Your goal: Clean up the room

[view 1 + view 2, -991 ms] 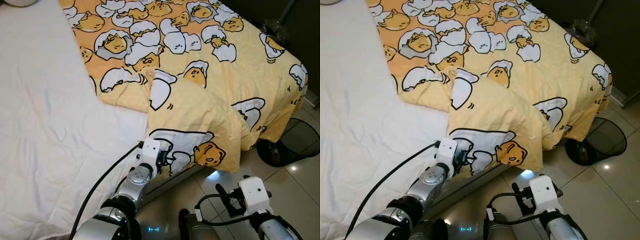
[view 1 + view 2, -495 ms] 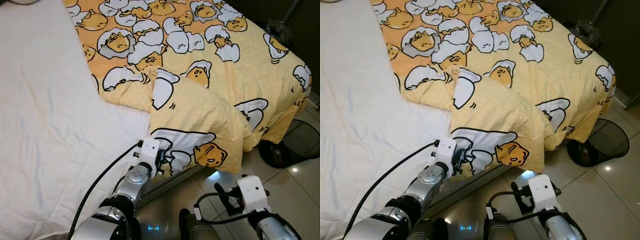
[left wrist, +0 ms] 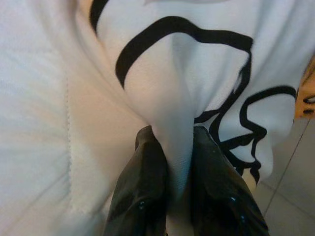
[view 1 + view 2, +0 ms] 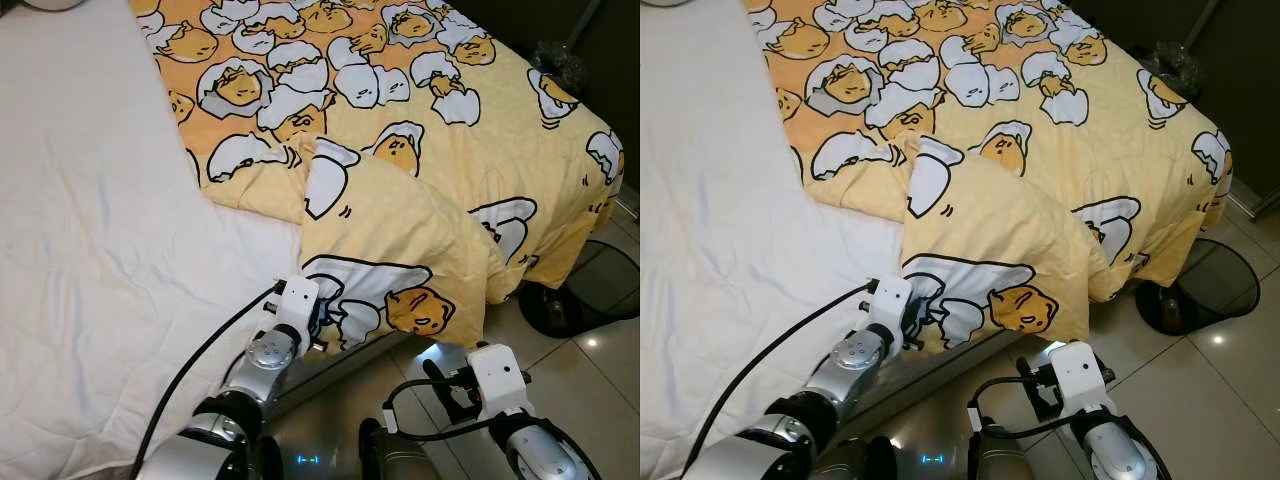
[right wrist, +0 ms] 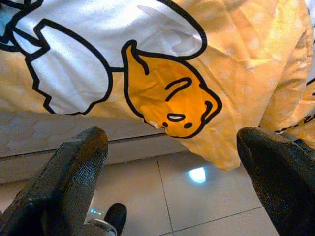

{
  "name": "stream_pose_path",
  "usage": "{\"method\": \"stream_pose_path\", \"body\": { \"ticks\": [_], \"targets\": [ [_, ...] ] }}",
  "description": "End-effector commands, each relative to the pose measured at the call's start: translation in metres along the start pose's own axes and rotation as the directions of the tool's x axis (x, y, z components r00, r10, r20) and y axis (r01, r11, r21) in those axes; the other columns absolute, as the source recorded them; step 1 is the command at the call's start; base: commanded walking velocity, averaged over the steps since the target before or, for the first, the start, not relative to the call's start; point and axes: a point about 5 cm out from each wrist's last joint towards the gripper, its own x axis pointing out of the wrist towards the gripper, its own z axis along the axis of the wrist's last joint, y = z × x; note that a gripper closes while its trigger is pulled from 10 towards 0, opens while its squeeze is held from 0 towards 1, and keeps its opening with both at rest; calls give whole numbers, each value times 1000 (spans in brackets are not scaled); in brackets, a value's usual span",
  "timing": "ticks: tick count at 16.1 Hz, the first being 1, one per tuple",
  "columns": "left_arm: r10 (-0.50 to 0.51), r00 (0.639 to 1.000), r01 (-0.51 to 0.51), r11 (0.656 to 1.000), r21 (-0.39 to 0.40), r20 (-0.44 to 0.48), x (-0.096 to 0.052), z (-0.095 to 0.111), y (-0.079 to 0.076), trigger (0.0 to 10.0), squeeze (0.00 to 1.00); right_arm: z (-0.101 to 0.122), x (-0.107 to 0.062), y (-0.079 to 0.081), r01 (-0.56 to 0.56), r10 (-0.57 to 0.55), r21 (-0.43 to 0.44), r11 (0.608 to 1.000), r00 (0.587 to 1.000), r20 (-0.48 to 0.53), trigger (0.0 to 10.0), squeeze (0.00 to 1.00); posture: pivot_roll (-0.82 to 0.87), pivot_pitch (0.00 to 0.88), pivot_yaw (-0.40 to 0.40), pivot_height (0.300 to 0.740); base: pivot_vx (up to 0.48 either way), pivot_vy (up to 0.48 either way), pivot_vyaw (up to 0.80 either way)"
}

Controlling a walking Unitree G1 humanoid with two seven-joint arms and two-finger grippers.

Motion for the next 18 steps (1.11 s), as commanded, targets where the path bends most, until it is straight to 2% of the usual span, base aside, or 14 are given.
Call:
{"method": "stream_pose_path", "body": {
  "ticks": [1,5,6,7,8,10,11,13,16,18],
  "targets": [
    [-58,998,58,998,5,-25,-3,-10,-7,10000,0,-6,-2,3,-9,9,-2,1000,1000,-21,10000,0,-271,156,2,740,0,0,0],
    [-86,996,86,996,-1,23,-6,-7,2,10000,0,-6,-2,3,-8,8,-2,1000,1000,-22,10000,0,-274,160,3,740,0,0,0],
    [-166,985,163,984,70,48,-9,-8,2,10000,0,-7,-3,3,-12,12,-2,1000,1000,-24,10000,0,-277,163,2,740,0,0,0],
    [-281,958,273,954,123,51,-13,-10,-1,10000,0,-8,-4,3,-16,16,-1,1000,999,-30,10000,0,-277,163,2,740,0,0,0],
    [-334,942,325,934,145,39,-15,-12,-3,10000,0,-9,-4,3,-19,19,-3,1000,999,-33,10000,0,-275,165,-1,740,0,0,0],
    [-487,873,482,846,228,-36,-23,-23,-11,10000,0,-12,-5,3,-28,28,-7,1000,999,-43,10000,0,-272,167,-1,740,0,0,0],
    [-548,832,549,790,272,-85,-27,-29,-15,10000,0,-12,-4,2,-29,29,-7,1000,999,-44,10000,0,-270,167,-3,740,0,0,0],
    [-577,809,579,753,313,-111,-29,-31,-18,10000,0,-12,-4,3,-32,32,-7,999,998,-45,10000,0,-270,167,-3,740,0,0,0],
    [-585,804,585,747,318,-106,-30,-31,-21,10000,0,-13,-3,3,-35,34,-7,999,998,-48,10000,0,-272,172,-2,740,0,0,0],
    [-572,815,570,758,317,-99,-30,-32,-20,10000,0,-15,-4,3,-33,33,-8,999,998,-51,10000,0,-272,172,-2,740,0,0,0]
  ]
}}
